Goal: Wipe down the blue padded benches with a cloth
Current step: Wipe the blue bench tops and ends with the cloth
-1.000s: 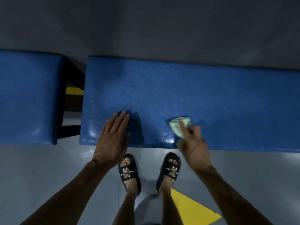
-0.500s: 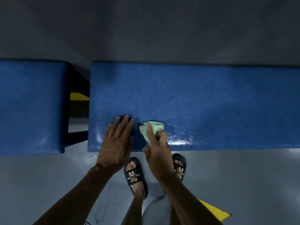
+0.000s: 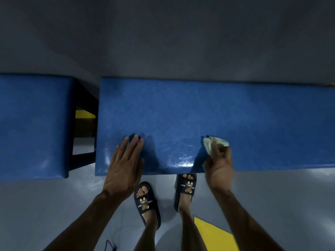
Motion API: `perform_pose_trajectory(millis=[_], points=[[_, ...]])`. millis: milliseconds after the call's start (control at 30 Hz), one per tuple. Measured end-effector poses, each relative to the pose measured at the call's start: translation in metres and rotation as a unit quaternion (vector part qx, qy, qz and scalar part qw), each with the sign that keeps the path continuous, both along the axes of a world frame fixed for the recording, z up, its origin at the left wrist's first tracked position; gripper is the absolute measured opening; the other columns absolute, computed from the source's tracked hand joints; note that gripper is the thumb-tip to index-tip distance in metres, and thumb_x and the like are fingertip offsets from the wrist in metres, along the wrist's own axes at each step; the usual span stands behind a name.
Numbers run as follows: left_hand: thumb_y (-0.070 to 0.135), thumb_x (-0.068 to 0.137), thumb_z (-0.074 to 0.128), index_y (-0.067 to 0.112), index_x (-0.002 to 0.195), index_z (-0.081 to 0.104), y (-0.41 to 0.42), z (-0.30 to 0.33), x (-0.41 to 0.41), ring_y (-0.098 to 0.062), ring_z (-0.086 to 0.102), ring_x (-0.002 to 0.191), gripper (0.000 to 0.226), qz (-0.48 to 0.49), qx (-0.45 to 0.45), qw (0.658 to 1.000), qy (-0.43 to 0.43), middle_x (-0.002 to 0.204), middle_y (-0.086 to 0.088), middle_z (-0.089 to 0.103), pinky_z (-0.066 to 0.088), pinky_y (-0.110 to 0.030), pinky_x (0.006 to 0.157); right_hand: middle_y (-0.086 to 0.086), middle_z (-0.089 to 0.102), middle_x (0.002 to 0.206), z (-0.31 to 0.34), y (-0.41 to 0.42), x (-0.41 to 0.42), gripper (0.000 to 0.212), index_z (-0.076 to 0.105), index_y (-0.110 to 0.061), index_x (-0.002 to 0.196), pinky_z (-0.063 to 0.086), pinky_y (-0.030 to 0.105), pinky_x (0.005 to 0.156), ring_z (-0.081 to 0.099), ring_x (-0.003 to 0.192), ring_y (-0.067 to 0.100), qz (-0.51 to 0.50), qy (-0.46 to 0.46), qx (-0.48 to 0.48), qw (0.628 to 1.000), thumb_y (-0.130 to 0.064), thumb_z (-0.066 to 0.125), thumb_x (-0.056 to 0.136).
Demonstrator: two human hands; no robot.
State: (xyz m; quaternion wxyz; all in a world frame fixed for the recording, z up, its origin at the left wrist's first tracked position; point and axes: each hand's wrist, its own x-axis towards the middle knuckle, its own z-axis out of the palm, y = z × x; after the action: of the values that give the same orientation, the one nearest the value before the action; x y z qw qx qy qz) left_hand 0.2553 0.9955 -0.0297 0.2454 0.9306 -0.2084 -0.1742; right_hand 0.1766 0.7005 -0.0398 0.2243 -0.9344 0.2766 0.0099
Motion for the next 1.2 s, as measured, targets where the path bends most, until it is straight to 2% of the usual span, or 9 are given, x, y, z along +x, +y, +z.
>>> perform_pose_trajectory(millis=[100,300,400,500,600,767,900,1000,1200], points=[[0.044,0.103,0.024,0.016,0.157,0.022,-0.004,0.0,-0.001,-0.021,0.003,0.154,0.06,0.004,0.006,1.0,0.003,0.166,-0.002,0.016,0.016,-0.055,0.122,0.02,0.046,0.128,0.0,0.022,0.019,0.067,0.048,-0.015,0.144,0.051,0.038,0.084,0.056,0.099,0.035,-0.017,0.008,0.017,1.0,-0.001,0.062,0.081],[0.046,0.103,0.023,0.015,0.156,0.024,-0.025,0.002,-0.005,-0.021,0.004,0.154,0.062,0.009,0.005,1.0,0.006,0.165,-0.003,0.017,0.015,-0.055,0.122,0.015,0.049,0.133,0.013,-0.027,0.022,0.075,0.049,-0.015,0.144,0.057,0.042,0.077,0.057,0.101,0.036,0.218,0.079,-0.029,0.972,-0.008,0.074,0.073],[0.047,0.103,0.021,0.015,0.156,0.023,-0.03,0.0,-0.006,-0.02,0.003,0.154,0.062,0.009,0.01,1.0,0.006,0.165,-0.003,0.015,0.013,-0.053,0.123,0.011,0.05,0.128,0.021,-0.086,0.024,0.067,0.051,-0.024,0.14,0.056,0.043,0.078,0.06,0.095,0.04,0.118,0.079,-0.028,0.989,-0.015,0.07,0.077],[0.048,0.103,0.02,0.016,0.156,0.022,-0.032,-0.002,-0.006,-0.02,0.002,0.154,0.062,0.013,0.017,1.0,0.006,0.165,-0.003,0.015,0.014,-0.054,0.123,0.016,0.045,0.116,0.024,-0.121,0.028,0.066,0.049,-0.02,0.138,0.049,0.042,0.072,0.06,0.082,0.042,-0.041,0.098,-0.039,0.994,-0.05,0.049,0.079],[0.048,0.103,0.019,0.017,0.157,0.02,-0.032,-0.005,-0.007,-0.019,0.002,0.154,0.062,0.023,0.027,0.999,0.011,0.165,-0.002,0.014,0.015,-0.054,0.122,0.018,0.042,0.127,0.018,-0.097,0.032,0.072,0.041,-0.019,0.147,0.05,0.04,0.076,0.06,0.087,0.041,-0.048,0.064,-0.02,0.997,-0.047,0.039,0.081],[0.046,0.103,0.023,0.017,0.157,0.021,-0.03,-0.004,-0.01,-0.018,0.001,0.154,0.061,0.036,0.033,0.999,0.008,0.165,-0.002,0.014,0.015,-0.053,0.123,0.011,0.042,0.14,0.002,0.014,0.067,0.065,0.04,-0.017,0.149,0.047,0.03,0.088,0.058,0.104,0.031,0.047,0.007,0.045,0.998,-0.019,0.054,0.085],[0.044,0.102,0.026,0.016,0.156,0.024,-0.025,0.001,-0.008,-0.018,0.002,0.154,0.061,0.05,0.043,0.998,-0.004,0.165,-0.002,0.015,0.013,-0.049,0.123,0.012,0.041,0.139,0.012,0.073,0.086,0.078,0.026,-0.017,0.154,0.055,0.04,0.073,0.051,0.108,0.029,0.255,0.065,0.0,0.965,-0.022,0.063,0.086],[0.045,0.102,0.025,0.016,0.156,0.023,-0.021,0.001,-0.007,-0.018,0.003,0.154,0.061,0.051,0.042,0.998,-0.008,0.164,-0.002,0.015,0.015,-0.051,0.122,0.012,0.05,0.129,0.012,0.028,0.086,0.082,0.04,-0.021,0.149,0.058,0.04,0.063,0.058,0.098,0.032,0.316,0.081,-0.052,0.944,-0.027,0.071,0.073],[0.048,0.102,0.022,0.017,0.157,0.021,-0.023,-0.002,-0.007,-0.016,0.0,0.154,0.063,0.06,0.024,0.998,-0.007,0.165,-0.002,0.015,0.014,-0.052,0.122,0.016,0.039,0.138,0.031,-0.114,0.071,0.079,0.033,-0.025,0.153,0.051,0.047,0.084,0.057,0.101,0.044,0.094,0.123,-0.084,0.984,-0.043,0.03,0.075]])
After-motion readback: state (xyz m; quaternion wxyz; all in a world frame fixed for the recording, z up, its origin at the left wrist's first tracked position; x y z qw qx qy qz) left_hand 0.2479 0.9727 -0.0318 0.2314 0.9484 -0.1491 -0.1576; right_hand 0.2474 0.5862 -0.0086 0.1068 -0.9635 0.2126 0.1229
